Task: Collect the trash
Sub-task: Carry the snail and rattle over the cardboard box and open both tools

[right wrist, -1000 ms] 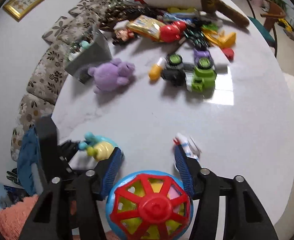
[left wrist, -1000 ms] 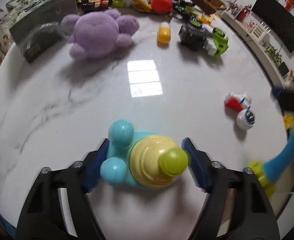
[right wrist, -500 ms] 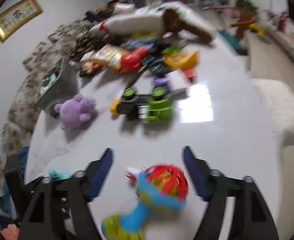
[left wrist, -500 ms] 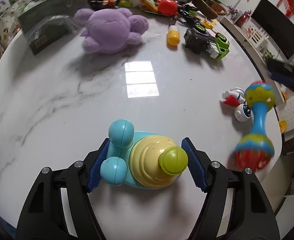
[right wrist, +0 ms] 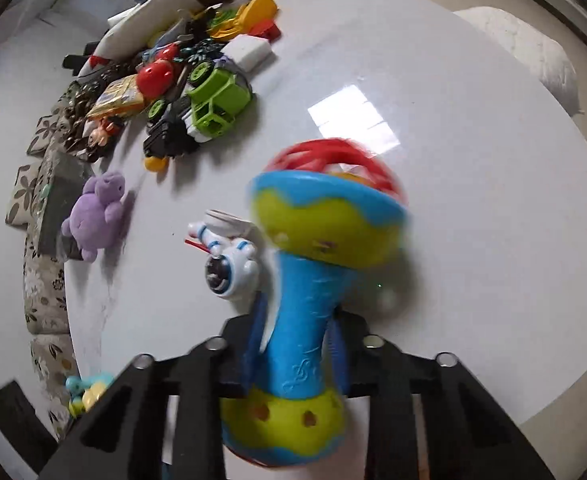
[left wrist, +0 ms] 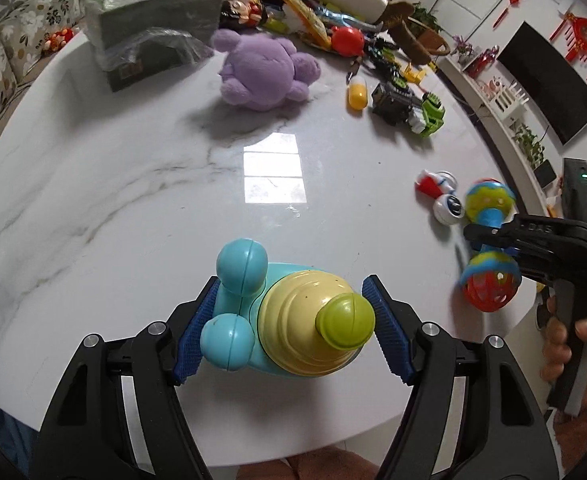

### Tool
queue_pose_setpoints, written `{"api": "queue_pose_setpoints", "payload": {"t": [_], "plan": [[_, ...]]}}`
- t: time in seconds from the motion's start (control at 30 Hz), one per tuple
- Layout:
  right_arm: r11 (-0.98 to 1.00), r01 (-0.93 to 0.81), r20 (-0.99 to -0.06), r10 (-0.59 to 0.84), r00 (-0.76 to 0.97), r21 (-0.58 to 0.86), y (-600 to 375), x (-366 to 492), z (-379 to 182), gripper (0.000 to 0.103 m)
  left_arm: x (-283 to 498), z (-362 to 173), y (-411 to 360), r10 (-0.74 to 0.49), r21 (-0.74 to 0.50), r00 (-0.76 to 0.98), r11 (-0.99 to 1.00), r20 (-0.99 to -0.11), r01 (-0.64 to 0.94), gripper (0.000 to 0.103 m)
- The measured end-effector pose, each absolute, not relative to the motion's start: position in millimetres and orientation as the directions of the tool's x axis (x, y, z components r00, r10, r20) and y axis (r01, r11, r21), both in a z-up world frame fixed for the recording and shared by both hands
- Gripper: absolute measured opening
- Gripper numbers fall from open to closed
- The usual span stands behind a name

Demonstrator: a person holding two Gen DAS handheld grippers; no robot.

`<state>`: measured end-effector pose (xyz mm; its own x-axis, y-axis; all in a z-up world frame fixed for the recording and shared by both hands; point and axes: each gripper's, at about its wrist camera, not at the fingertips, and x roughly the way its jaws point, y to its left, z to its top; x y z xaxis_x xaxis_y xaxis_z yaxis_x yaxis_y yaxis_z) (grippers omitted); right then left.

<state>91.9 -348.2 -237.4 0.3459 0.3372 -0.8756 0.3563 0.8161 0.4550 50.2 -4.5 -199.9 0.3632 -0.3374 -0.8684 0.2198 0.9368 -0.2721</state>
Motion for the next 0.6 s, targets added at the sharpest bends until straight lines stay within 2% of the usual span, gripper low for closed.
{"api": "queue_pose_setpoints", "payload": {"t": [0.13, 0.33, 0.47, 0.6], "plan": [[0.872, 0.263, -0.879, 0.307, 0.365, 0.413, -335.4, 71.0, -208.6, 0.021, 38.5, -186.7, 7.2, -0.365, -0.298, 0.377, 0.928, -0.851, 0.225, 0.069], [0.948, 0.041, -0.894, 0.284, 0.348, 0.317, -293.8, 14.6, -168.0, 0.021, -18.5, -161.1, 19.9, -0.394, -0.278, 0.372, 0.903, -0.84, 0.329, 0.069], [0.968, -0.098, -0.932, 0.248, 0.264, 0.23, -256.3, -36.5, -181.4, 0.021, -63.8, -176.5, 23.8, -0.387, -0.268, 0.293, 0.888, -0.874, 0.373, 0.069], [0.976, -0.114, -0.967, 0.204, 0.154, 0.188, -239.8, -81.5, -225.3, 0.021, -102.0, -221.0, 24.1, -0.386, -0.297, 0.177, 0.873, -0.905, 0.386, 0.069]]}}
